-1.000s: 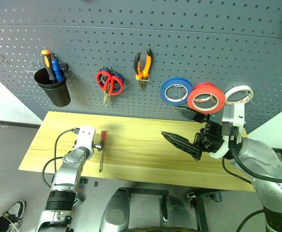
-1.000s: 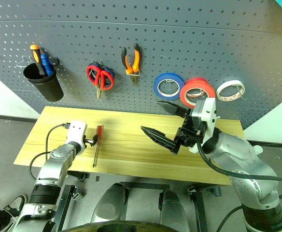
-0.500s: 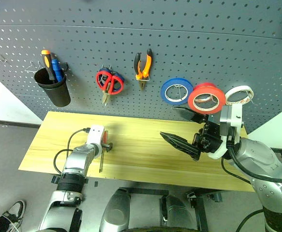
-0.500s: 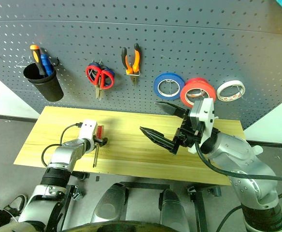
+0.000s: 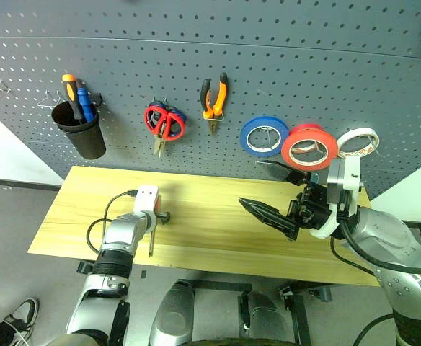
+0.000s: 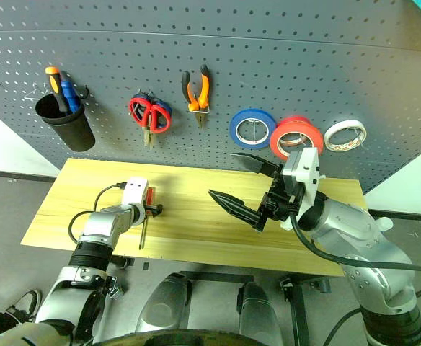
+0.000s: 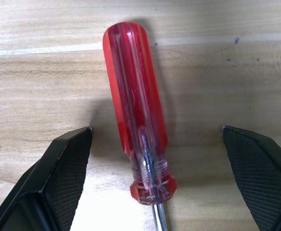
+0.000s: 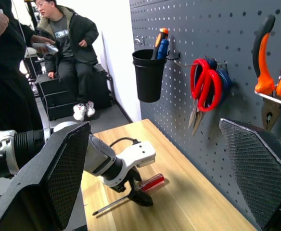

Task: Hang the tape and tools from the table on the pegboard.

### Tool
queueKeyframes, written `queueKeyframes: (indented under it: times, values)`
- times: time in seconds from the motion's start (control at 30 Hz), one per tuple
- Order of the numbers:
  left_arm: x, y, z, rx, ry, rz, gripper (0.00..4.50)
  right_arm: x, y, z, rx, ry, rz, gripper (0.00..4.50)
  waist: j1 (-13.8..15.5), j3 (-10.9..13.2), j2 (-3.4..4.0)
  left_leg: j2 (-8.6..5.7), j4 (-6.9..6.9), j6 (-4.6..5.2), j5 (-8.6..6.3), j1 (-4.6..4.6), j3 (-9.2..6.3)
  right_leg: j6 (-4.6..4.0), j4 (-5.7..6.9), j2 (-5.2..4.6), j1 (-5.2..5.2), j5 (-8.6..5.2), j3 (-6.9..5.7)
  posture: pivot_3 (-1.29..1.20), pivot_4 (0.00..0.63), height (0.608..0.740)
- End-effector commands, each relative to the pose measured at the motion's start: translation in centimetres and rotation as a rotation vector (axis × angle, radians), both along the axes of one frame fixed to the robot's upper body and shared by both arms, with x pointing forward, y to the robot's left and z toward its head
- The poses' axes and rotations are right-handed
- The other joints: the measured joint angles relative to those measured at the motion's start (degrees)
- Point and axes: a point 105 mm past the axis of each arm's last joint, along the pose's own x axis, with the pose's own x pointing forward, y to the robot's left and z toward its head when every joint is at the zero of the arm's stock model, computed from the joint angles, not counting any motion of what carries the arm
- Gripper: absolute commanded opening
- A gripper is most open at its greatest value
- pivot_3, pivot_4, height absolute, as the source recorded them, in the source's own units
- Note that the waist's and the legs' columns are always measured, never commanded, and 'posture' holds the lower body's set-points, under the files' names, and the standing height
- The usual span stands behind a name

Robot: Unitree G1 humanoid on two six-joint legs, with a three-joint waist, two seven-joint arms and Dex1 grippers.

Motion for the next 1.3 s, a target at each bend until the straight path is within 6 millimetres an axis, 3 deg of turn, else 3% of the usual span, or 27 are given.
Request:
queueKeyframes:
  times: [0.03,0.23,0.3,0.6,0.83,0.93,1.13,1.3]
  values:
    - [0.0,-0.1,0.2,-0.016,-0.004,0.004,3.33,-0.7,0.3,0.7,-0.001,-0.043,0.023,4.5,0.0,0.0,0.0,0.0,0.0,0.0,0.0,0.0,0.0,0.0,0.0,0.0,0.0,0.0,0.0,0.28,0.141,0.677]
    - [0.0,-0.1,0.2,-0.022,0.003,0.007,1.28,-0.6,0.3,0.7,0.0,-0.042,0.021,4.5,0.0,0.0,0.0,0.0,0.0,0.0,0.0,0.0,0.0,-0.01,0.0,0.0,0.0,-0.01,0.0,0.29,0.137,0.677]
    - [0.0,-0.3,0.3,-0.027,0.003,0.007,0.82,-0.5,0.4,0.7,0.001,-0.042,0.021,4.5,0.1,0.0,0.0,0.0,0.0,0.0,0.0,0.0,0.0,-0.01,0.0,0.0,0.0,-0.01,0.0,0.29,0.135,0.677]
    - [0.3,-0.6,1.9,-0.001,-0.066,-0.046,0.82,-0.3,0.6,0.8,0.001,-0.045,0.024,4.5,0.0,0.0,-0.01,0.0,0.0,-0.01,0.0,-0.02,-0.01,0.0,-0.01,0.0,-0.01,0.0,0.0,0.29,0.127,0.677]
    - [0.2,-0.9,6.6,0.19,-0.325,-0.204,0.82,0.1,0.4,0.6,-0.008,-0.043,0.016,4.5,0.1,0.0,-0.02,0.01,-0.01,-0.02,0.01,-0.04,-0.02,0.0,-0.02,0.0,-0.02,0.0,0.0,0.3,0.115,0.677]
    - [-0.4,-1.1,9.6,0.23,-0.5,-0.233,0.82,0.2,0.3,0.5,-0.01,-0.043,0.015,4.5,0.1,0.0,-0.01,0.01,-0.01,-0.01,0.0,-0.05,-0.01,-0.01,-0.07,0.0,-0.02,0.0,0.01,0.3,0.112,0.677]
    - [-3.0,-1.2,14.2,0.225,-0.834,-0.228,0.82,0.5,0.2,0.4,-0.014,-0.044,0.009,4.5,0.2,-0.1,-0.02,0.01,-0.01,-0.01,0.0,-0.11,-0.01,-0.01,-0.13,-0.04,-0.02,0.0,0.01,0.31,0.113,0.677]
    - [-4.8,-1.8,18.7,0.369,-1.123,-0.265,0.82,0.9,0.0,0.3,-0.022,-0.04,0.013,4.5,0.6,-0.1,-0.03,0.01,-0.01,-0.01,0.0,-0.1,-0.01,-0.02,-0.12,-0.04,-0.02,-0.01,0.0,0.32,0.111,0.677]
